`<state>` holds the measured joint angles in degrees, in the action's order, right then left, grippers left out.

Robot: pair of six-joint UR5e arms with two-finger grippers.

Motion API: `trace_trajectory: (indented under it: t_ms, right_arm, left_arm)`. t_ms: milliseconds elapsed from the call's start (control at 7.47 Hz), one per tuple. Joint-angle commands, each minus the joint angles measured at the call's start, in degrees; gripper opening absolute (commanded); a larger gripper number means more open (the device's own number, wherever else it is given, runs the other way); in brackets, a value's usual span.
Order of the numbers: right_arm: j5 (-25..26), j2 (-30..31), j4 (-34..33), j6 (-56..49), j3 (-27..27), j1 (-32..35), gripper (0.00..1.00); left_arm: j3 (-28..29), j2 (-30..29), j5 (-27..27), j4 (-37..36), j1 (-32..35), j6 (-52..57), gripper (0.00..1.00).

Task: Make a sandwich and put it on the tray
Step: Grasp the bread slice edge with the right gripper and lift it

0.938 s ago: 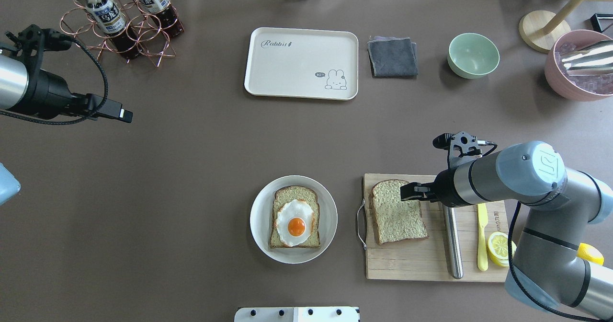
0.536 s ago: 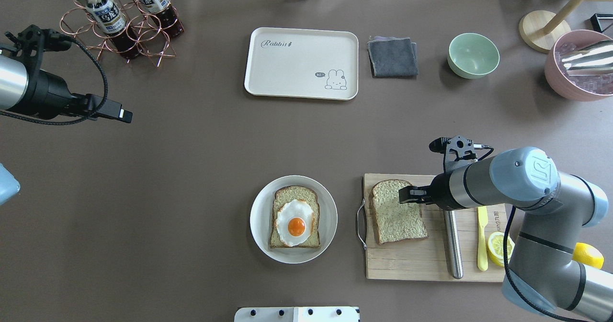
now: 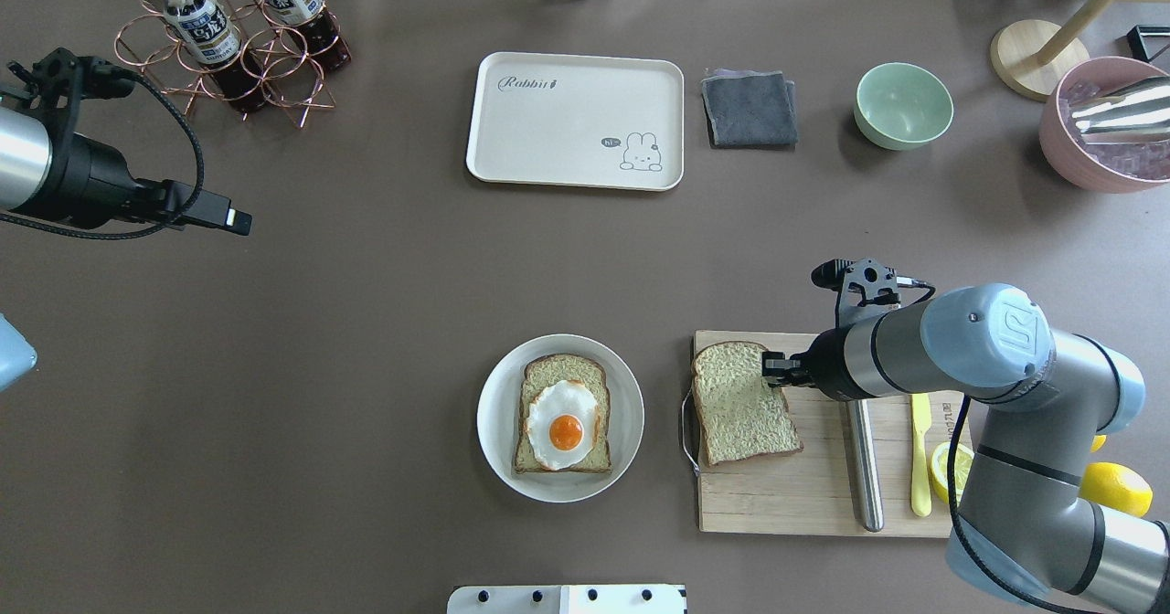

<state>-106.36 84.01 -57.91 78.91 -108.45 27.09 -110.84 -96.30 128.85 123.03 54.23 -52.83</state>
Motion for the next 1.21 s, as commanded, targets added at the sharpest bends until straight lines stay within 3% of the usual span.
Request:
trace_trajectory:
  t_ms: [0, 268, 536, 1071]
  right_arm:
    - [1.5, -0.3, 0.0, 3.0, -0.8, -0.7, 0.0]
    - [-0.1, -0.3, 0.0, 3.0, -3.8, 0.9, 0.0]
    - [-5.9, -0.3, 0.0, 3.0, -5.5, 5.7, 0.0]
    - [-7.4, -1.7, 0.0, 5.1, -8.9, 6.4, 0.0]
  left_arm:
    - [0.1, 0.1, 0.0, 0.2, 0.0, 0.0, 0.98]
    - [0.0, 0.1, 0.0, 0.2, 0.0, -0.1, 0.98]
    - [0.0, 0.1, 0.1, 0.2, 0.0, -0.1, 0.98]
    - [0.0, 0.1, 0.1, 0.3, 0.0, -0.1, 0.98]
